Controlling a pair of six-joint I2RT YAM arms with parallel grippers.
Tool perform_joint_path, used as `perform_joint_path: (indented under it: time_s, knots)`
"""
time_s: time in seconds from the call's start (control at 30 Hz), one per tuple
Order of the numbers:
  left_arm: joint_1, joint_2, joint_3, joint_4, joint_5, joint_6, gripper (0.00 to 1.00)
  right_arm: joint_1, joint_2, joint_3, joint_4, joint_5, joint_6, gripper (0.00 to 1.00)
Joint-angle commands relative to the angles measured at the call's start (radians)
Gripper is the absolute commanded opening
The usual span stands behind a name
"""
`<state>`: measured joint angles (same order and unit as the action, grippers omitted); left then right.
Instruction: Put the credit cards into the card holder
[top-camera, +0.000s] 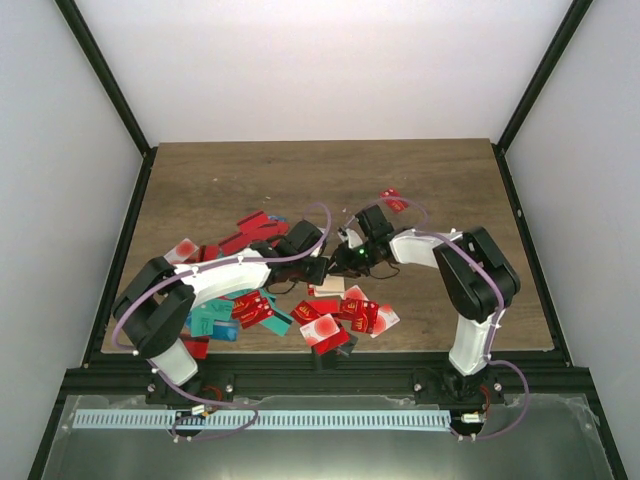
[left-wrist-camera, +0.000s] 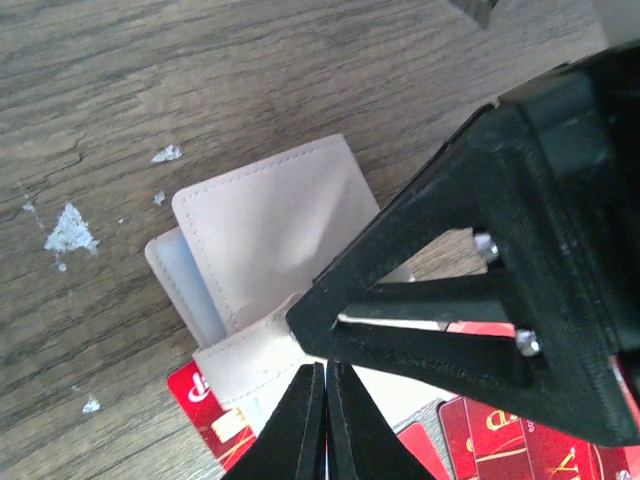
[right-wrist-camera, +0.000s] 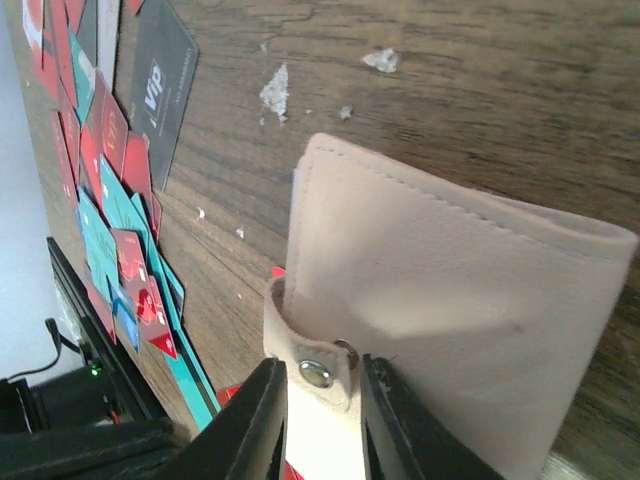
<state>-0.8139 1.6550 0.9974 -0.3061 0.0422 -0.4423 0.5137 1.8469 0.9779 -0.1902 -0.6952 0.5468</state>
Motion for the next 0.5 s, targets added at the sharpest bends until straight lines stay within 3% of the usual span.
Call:
perform_joint_path:
  time_s: [0.0, 0.2, 0.47]
  knots:
    - [0.001, -0.017, 0.024, -0.027, 0.0, 0.002, 0.05, -0.006, -0.027, 0.026, -0.093, 0.098, -0.023, 0.25]
    - [0.001, -0.025, 0.051, -0.045, -0.014, 0.003, 0.05, -0.005, -0.088, 0.061, -0.139, 0.127, -0.038, 0.41]
    - [0.007, -0.052, 0.094, -0.068, -0.041, 0.004, 0.05, -0.006, -0.193, 0.098, -0.176, 0.169, -0.059, 0.8]
